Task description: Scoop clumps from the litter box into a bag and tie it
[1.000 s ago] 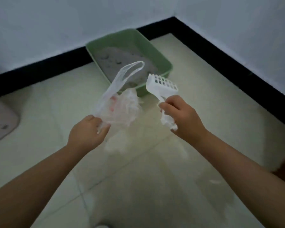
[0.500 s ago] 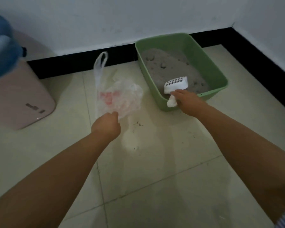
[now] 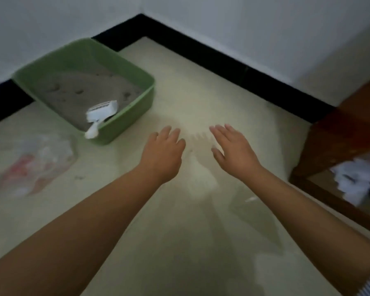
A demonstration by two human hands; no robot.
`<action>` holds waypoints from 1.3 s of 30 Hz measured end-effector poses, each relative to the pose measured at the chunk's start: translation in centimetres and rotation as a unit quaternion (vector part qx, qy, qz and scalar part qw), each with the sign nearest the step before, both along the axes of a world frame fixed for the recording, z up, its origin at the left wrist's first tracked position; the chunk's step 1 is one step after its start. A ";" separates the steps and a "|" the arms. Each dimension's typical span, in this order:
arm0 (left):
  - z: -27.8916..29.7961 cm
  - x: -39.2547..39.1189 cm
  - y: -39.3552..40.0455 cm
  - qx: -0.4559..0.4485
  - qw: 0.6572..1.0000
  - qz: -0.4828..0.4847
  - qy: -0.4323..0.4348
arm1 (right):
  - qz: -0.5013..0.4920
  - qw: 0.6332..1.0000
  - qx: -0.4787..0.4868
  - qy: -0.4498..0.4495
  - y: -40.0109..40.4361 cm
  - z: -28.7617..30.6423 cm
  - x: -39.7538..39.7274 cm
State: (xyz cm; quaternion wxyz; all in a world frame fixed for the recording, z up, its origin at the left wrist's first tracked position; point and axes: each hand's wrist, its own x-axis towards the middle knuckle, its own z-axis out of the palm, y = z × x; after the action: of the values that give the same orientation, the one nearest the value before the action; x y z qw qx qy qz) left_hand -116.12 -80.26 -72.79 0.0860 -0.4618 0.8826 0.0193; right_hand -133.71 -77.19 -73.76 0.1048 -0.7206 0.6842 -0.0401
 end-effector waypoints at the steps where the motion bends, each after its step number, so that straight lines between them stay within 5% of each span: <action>1: 0.5 -3.4 0.1 0.002 0.999 -0.037 -0.005 | -0.054 0.999 -0.002 0.007 1.7 0.5 -2.6; 6: 3.2 -19.4 4.4 -0.017 0.973 -0.229 0.019 | -0.290 0.955 -0.047 0.035 11.9 4.3 -14.7; 13: 8.5 -35.4 18.5 -0.019 0.867 -0.482 0.125 | -0.568 0.806 -0.103 0.136 31.7 10.8 -23.2; 21: 16.8 -43.7 34.1 0.010 0.782 -0.576 0.239 | -0.716 0.614 -0.157 0.292 47.6 17.9 -21.8; 23: 18.1 -44.5 36.6 0.021 0.758 -0.590 0.279 | -0.757 0.578 -0.139 0.272 49.6 18.9 -21.2; 26: 18.5 -45.3 39.3 0.028 0.734 -0.617 0.284 | -0.763 0.578 -0.140 0.253 51.6 19.6 -20.3; 31: 18.8 -44.9 39.2 0.060 0.742 -0.588 0.316 | -0.741 0.596 -0.206 0.230 51.2 20.4 -18.0; 39: 20.4 -39.5 33.9 0.203 0.800 -0.501 0.259 | -0.708 0.629 -0.319 -0.047 48.3 22.0 -13.9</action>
State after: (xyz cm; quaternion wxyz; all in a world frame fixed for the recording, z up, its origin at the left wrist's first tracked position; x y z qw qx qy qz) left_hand -155.60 -46.41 -52.43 -0.0566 0.0952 0.9562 0.2710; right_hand -147.65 -28.93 -51.81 -0.1600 -0.0003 0.9225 -0.3513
